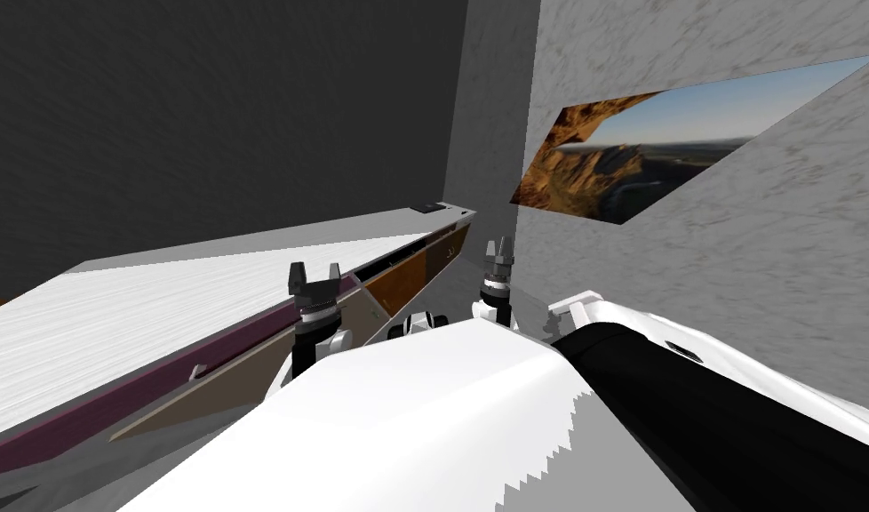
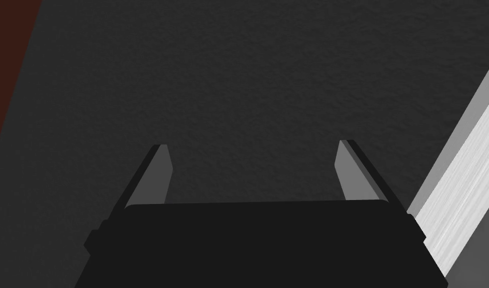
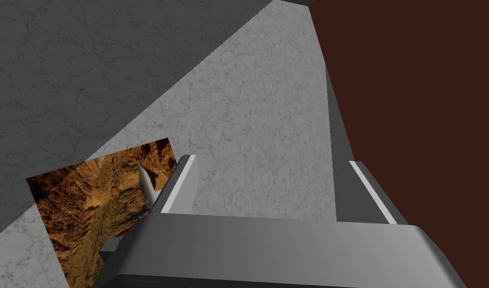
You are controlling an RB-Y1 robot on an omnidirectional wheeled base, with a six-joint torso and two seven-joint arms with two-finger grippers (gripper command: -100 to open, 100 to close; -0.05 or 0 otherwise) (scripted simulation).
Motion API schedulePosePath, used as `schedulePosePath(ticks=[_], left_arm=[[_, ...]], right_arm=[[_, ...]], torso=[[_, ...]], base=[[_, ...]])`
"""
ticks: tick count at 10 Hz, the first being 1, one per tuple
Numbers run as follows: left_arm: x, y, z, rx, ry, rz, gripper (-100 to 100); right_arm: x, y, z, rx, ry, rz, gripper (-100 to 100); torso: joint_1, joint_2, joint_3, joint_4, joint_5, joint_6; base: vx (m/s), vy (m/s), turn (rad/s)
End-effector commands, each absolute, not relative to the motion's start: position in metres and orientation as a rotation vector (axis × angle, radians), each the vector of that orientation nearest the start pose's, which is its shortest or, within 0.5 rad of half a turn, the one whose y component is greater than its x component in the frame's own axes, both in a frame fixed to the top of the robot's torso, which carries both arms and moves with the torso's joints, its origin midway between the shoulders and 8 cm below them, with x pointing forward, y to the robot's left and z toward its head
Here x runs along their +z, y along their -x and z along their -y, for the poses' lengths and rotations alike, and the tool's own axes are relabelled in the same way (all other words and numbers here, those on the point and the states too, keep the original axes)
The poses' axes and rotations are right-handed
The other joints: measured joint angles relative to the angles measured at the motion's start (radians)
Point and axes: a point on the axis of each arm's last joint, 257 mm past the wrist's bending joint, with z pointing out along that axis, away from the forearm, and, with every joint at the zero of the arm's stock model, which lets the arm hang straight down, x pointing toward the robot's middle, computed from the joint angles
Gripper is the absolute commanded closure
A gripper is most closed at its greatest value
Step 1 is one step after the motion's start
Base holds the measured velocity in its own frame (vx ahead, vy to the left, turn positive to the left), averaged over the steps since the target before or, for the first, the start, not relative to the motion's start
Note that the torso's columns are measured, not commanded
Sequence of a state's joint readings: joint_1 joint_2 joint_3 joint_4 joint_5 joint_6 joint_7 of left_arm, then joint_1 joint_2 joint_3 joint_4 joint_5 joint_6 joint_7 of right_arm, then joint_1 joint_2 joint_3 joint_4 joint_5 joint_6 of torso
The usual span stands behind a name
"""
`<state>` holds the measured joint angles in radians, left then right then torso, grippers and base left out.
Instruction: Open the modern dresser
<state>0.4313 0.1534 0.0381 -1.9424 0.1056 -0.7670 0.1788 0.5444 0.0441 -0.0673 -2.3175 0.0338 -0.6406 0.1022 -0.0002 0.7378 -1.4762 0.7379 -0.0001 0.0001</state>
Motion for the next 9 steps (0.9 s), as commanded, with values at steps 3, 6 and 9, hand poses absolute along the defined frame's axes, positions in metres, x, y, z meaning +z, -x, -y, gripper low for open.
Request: schedulePosePath(ticks=[3,6,9], left_arm=[[-0.082,-0.359,-0.317,-1.507,0.737,-0.612,-100],[-0.101,-0.357,-0.324,-1.514,0.76,-0.612,-100],[-0.119,-0.355,-0.33,-1.52,0.782,-0.611,-100]], right_arm=[[0.052,-0.304,0.296,1.126,-0.508,-0.529,0],[0.052,-0.304,0.296,1.126,-0.508,-0.529,0],[0.052,-0.304,0.296,1.126,-0.508,-0.529,0]], torso=[[0.001,0.001,0.001,0.0,0.001,0.0],[0.001,-0.001,0.0,0.0,0.0,0.001],[0.001,-0.009,-0.005,-0.005,0.003,0.005]], base=[[0.094,-0.12,0.087],[0.087,-0.114,0.083],[0.075,-0.11,0.084]])
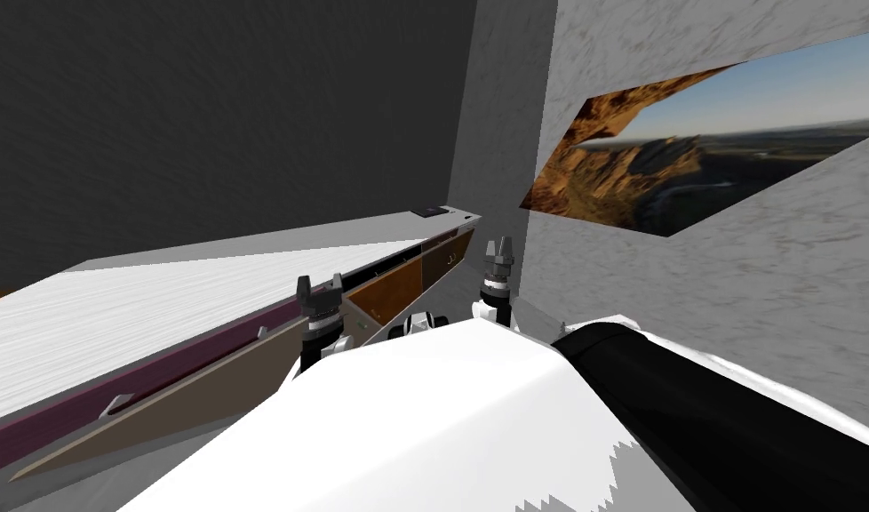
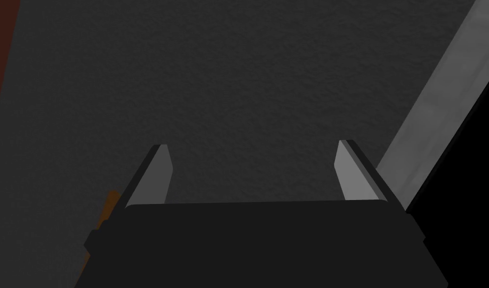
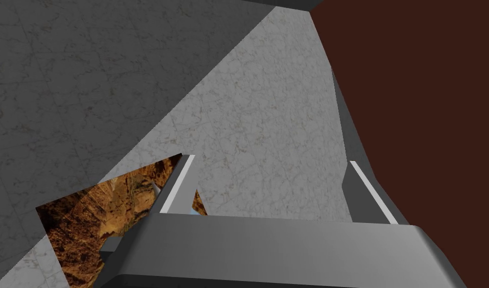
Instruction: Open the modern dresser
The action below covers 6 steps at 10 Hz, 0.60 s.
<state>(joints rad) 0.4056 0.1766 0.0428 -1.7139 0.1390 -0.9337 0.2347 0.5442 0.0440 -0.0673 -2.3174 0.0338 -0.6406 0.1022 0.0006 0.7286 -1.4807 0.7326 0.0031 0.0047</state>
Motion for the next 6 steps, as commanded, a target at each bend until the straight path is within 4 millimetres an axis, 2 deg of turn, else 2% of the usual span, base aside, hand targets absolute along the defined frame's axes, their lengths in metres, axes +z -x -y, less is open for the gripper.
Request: schedulePosePath(ticks=[1,4,6], left_arm=[[-0.125,-0.354,-0.332,-1.522,0.79,-0.609,-100],[-0.131,-0.352,-0.335,-1.524,0.799,-0.606,-100],[-0.143,-0.349,-0.339,-1.529,0.815,-0.596,-100]], right_arm=[[0.052,-0.304,0.296,1.126,-0.508,-0.529,0],[0.052,-0.304,0.296,1.126,-0.508,-0.529,0],[0.053,-0.304,0.296,1.126,-0.508,-0.529,0]], torso=[[-0.001,-0.003,-0.002,-0.002,0.001,0.001],[0.001,-0.006,-0.003,-0.004,0.003,0.003],[0.0,-0.008,-0.004,-0.005,0.003,0.003]], base=[[0.085,-0.12,0.08],[0.047,-0.063,0.043],[0.053,-0.079,0.065]])
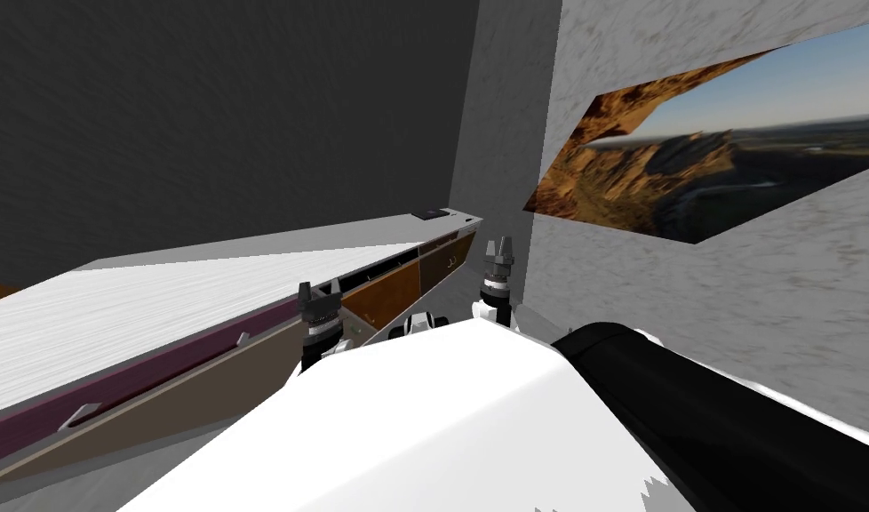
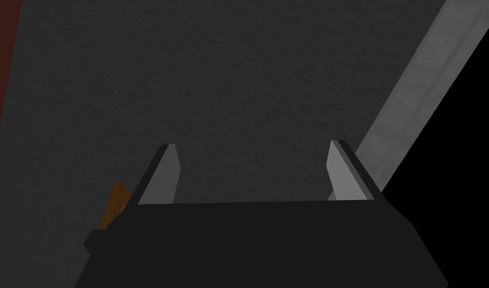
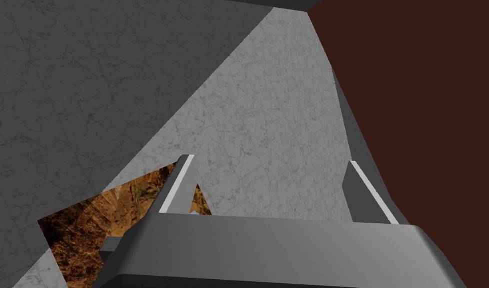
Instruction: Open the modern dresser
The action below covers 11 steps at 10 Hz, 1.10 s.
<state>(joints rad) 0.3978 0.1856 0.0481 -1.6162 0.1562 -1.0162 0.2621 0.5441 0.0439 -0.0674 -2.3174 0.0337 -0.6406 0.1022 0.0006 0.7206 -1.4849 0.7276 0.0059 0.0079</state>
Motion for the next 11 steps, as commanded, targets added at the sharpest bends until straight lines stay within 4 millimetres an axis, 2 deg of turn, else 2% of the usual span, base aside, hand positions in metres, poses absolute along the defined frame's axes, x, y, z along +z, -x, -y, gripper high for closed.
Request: schedulePosePath(ticks=[1,11], left_arm=[[-0.145,-0.349,-0.339,-1.527,0.818,-0.598,-100],[-0.197,-0.33,-0.352,-1.536,0.907,-0.548,-100]], right_arm=[[0.052,-0.304,0.296,1.126,-0.508,-0.529,0],[0.052,-0.304,0.296,1.126,-0.508,-0.529,0]], torso=[[-0.002,-0.002,-0.001,-0.001,0.0,0.0],[0.0,0.001,0.0,0.004,-0.002,0.0]], base=[[0.064,-0.103,0.045],[0.068,-0.107,0.071]])
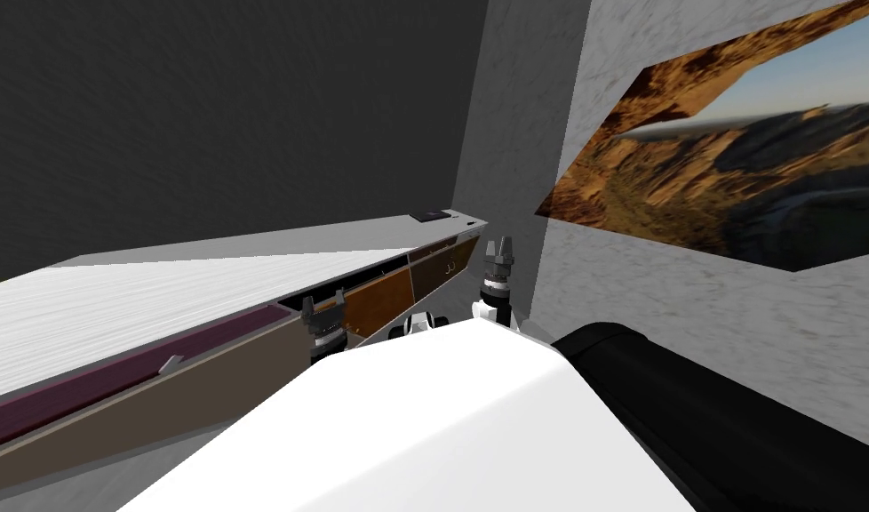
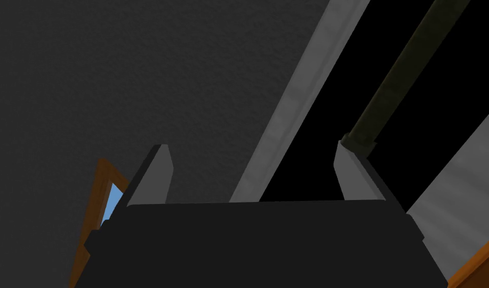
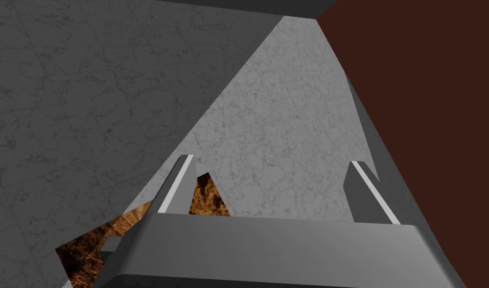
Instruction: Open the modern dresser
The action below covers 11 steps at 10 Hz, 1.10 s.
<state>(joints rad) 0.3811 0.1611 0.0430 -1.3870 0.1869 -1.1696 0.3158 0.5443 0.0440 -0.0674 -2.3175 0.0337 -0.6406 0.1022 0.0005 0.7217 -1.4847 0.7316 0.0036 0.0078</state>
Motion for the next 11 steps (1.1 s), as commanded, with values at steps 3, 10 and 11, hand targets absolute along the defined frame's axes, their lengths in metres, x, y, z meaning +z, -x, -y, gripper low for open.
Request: schedulePosePath(ticks=[3,10,11], left_arm=[[-0.211,-0.323,-0.353,-1.537,0.939,-0.523,-100],[-0.236,-0.313,-0.34,-1.545,1.025,-0.426,-100],[-0.236,-0.313,-0.34,-1.545,1.025,-0.426,-100]], right_arm=[[0.053,-0.304,0.296,1.126,-0.508,-0.529,0],[0.053,-0.304,0.296,1.126,-0.508,-0.529,0],[0.053,-0.304,0.296,1.126,-0.508,-0.529,0]], torso=[[-0.01,0.002,0.002,-0.002,0.001,0.005],[-0.02,-0.01,-0.002,-0.007,0.006,0.019],[-0.022,-0.012,-0.003,-0.009,0.008,0.019]], base=[[0.059,-0.093,0.07],[0.028,-0.053,0.048],[0.001,0.011,-0.007]])
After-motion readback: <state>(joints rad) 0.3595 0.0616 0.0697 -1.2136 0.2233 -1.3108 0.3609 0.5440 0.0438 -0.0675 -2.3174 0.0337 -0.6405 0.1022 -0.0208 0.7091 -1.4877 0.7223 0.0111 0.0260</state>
